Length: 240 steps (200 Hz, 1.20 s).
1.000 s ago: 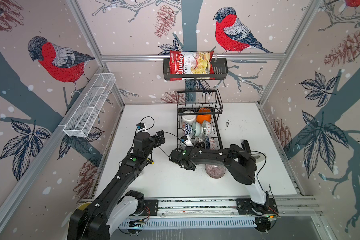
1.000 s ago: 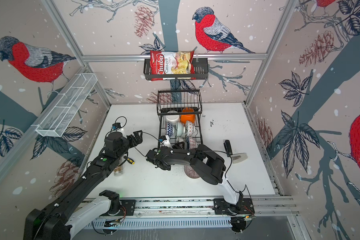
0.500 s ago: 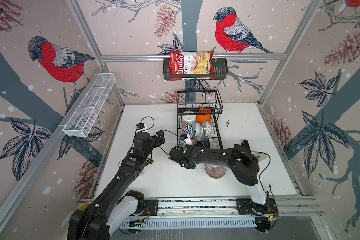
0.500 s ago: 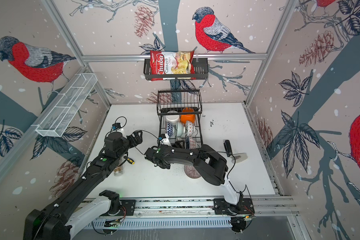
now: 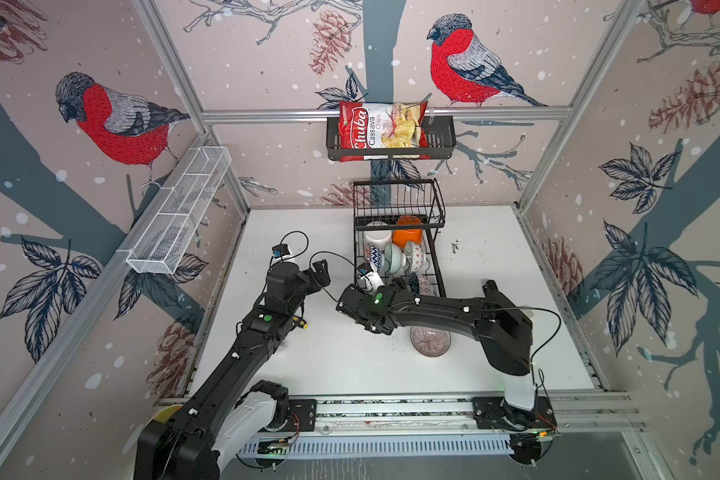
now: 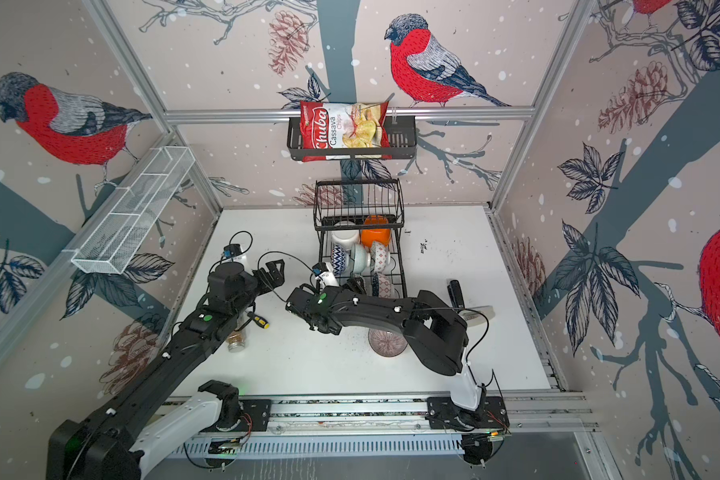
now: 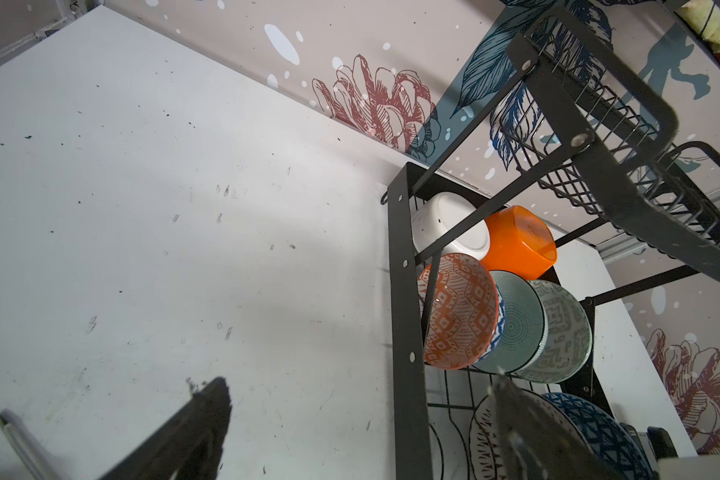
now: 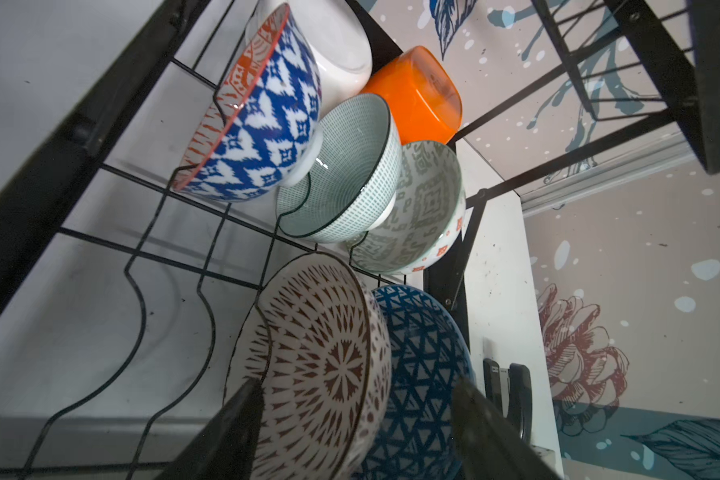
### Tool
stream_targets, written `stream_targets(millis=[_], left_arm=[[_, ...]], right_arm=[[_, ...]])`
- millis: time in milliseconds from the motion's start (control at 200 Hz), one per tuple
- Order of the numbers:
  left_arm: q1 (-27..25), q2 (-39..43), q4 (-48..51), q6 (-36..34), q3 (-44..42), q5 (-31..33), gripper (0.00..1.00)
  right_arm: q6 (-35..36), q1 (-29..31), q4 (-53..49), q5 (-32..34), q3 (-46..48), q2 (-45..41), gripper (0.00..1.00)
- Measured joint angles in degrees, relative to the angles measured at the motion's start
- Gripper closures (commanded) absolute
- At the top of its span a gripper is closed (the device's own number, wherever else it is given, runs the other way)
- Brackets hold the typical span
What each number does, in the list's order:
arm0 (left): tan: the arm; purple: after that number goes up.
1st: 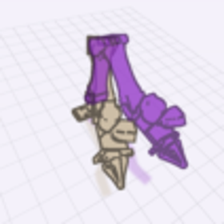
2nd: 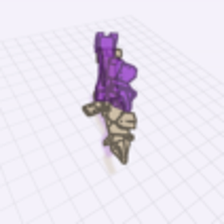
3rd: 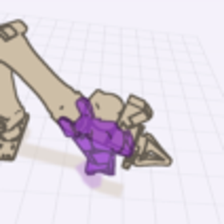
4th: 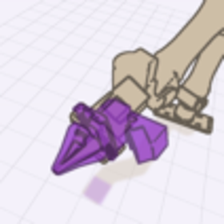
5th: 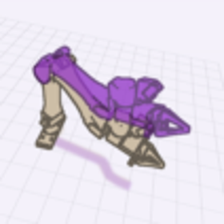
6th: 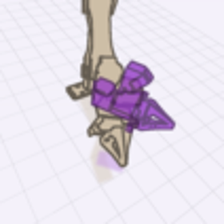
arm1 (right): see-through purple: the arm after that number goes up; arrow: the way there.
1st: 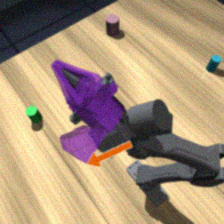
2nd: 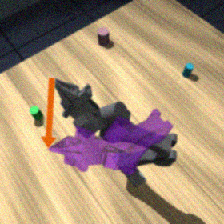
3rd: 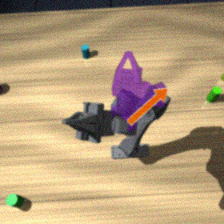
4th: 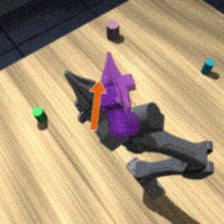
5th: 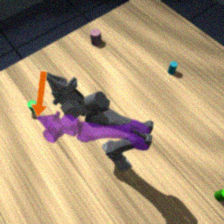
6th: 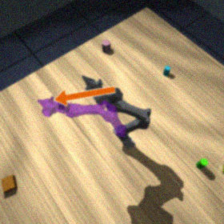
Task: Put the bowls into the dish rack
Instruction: 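Open the right gripper and lift it out of the rack, then reach the left gripper to the pink-striped bowl's rim while the right draws back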
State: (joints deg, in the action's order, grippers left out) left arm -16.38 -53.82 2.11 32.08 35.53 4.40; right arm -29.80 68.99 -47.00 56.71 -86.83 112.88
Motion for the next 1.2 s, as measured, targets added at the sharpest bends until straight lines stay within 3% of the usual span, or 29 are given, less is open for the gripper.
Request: stream_targets(millis=[705,1201], left_arm=[[-0.6,0.7,1.6,-3.5,2.1,-12.8,0.04],[-11.7,0.9,3.6,-0.6,2.4,-11.2,0.07]], right_arm=[[0.9,-5.2,7.9,-6.8,10.3,-15.8,0.28],[-1.8,-14.5,12.3,-14.0,23.0,-32.3,0.28]])
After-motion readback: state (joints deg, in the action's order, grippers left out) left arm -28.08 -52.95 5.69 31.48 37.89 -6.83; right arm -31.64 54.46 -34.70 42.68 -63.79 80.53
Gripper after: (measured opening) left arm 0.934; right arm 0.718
